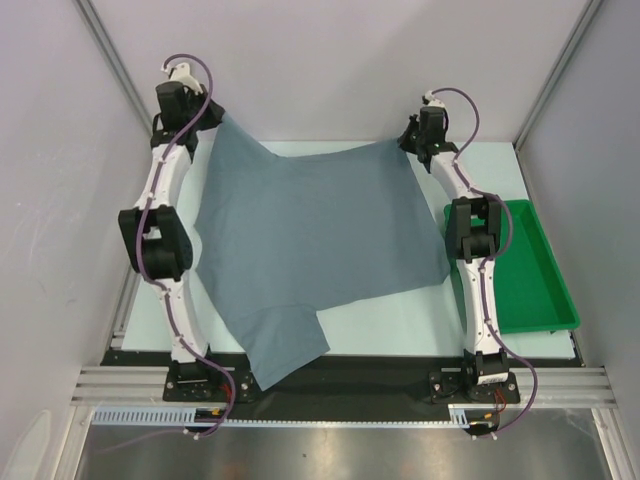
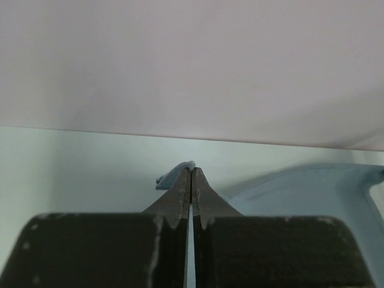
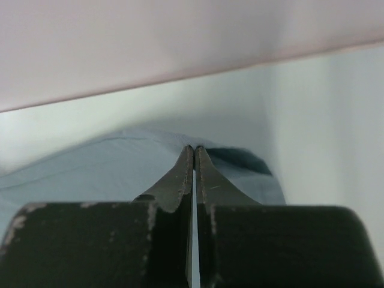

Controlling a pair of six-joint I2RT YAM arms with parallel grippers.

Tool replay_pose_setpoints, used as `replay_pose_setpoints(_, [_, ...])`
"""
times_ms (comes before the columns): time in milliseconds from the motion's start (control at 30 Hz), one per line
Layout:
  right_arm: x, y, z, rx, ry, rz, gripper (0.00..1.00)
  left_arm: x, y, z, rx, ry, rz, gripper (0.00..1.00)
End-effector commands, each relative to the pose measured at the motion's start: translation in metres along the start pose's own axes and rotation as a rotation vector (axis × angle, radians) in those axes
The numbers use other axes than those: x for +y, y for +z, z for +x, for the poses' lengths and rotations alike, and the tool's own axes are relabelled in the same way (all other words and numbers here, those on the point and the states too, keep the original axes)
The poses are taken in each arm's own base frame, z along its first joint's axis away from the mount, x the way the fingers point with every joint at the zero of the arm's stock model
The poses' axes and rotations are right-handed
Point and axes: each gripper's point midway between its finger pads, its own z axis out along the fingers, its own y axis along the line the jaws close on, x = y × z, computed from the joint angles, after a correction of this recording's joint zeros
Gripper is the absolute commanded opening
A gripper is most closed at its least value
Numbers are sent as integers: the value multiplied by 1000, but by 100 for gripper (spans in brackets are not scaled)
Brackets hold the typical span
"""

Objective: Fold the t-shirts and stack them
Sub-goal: Fold the tshirt

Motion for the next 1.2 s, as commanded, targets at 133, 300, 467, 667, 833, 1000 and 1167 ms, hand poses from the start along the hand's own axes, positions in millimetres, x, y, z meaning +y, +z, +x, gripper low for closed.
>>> replay_pose_setpoints(133, [2, -56, -40, 28, 51, 30, 0, -28, -62, -33, -51, 43, 11, 0])
replay_pose_setpoints(300, [-1, -79, -48, 65, 72, 35, 0, -29, -82, -9, 26, 34, 0, 0])
replay_pose_setpoints(467, [-14, -95, -44, 121, 70, 71, 0, -28, -95, 17, 96, 13, -8, 0])
replay_pose_setpoints(667, [-32, -106, -33, 197, 120, 86, 0, -29, -121, 30, 116, -4, -39, 0])
replay_pose_setpoints(833, [-33, -104, -10, 276, 137, 63, 0, -34, -141, 36, 122, -10, -48, 0])
replay_pose_setpoints(1000, [-33, -103, -2, 312, 147, 54, 0, -23, -171, 41, 103, -34, -150, 0])
replay_pose_setpoints(1167, [-33, -103, 4, 336, 155, 49, 0, -19, -184, 58, 123, -67, -186, 0])
